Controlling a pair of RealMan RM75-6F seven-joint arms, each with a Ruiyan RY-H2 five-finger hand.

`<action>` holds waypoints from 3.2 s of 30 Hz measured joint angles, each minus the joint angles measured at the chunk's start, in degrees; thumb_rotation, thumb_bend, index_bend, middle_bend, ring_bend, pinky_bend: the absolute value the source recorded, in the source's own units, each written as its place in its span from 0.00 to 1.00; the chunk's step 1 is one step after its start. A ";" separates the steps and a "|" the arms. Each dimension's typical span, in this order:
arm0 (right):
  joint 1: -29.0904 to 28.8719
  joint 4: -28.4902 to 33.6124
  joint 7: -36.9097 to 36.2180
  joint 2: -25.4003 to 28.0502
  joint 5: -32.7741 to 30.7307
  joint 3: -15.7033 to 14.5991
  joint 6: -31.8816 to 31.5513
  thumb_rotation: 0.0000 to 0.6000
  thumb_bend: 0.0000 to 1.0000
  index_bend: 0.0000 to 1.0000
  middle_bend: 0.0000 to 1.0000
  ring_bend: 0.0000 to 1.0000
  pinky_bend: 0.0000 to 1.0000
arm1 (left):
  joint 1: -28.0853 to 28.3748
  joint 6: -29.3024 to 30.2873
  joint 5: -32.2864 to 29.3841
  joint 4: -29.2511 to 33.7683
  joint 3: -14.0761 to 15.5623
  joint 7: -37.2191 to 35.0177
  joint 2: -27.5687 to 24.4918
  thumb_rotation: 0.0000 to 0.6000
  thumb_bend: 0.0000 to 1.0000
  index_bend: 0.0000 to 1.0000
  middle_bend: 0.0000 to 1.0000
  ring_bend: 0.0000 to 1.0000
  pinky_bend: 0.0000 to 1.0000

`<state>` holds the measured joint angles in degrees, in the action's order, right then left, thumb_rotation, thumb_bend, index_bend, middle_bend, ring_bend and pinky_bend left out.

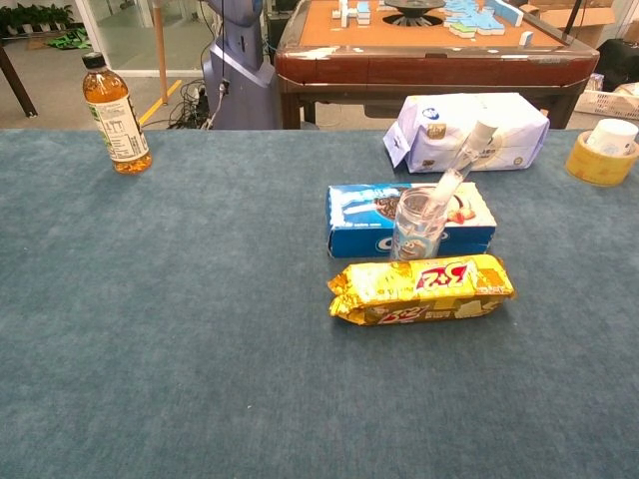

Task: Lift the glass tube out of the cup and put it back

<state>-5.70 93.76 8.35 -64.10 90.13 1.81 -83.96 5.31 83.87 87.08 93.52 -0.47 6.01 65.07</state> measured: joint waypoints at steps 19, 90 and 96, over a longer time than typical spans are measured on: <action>-8.06 6.89 1.98 2.35 -6.97 5.50 11.30 1.00 0.89 0.53 0.85 0.72 0.81 | -0.06 0.27 0.32 -0.17 -0.01 -0.70 0.03 1.00 0.33 0.39 0.35 0.25 0.41; -44.32 6.17 -12.03 -1.68 -42.54 8.96 52.43 1.00 1.00 0.53 1.00 0.98 1.00 | -0.76 1.90 1.38 0.08 -0.09 -4.57 -1.73 1.00 0.33 0.37 0.35 0.25 0.41; -44.75 6.84 -12.44 -1.45 -42.39 8.86 51.99 1.00 1.00 0.53 1.00 0.98 1.00 | -0.73 1.76 1.37 0.17 -0.06 -4.48 -1.79 1.00 0.33 0.37 0.35 0.25 0.41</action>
<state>-50.45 100.60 -4.09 -65.55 47.74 10.67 -31.97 4.58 85.63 88.45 93.69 -0.53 1.53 63.28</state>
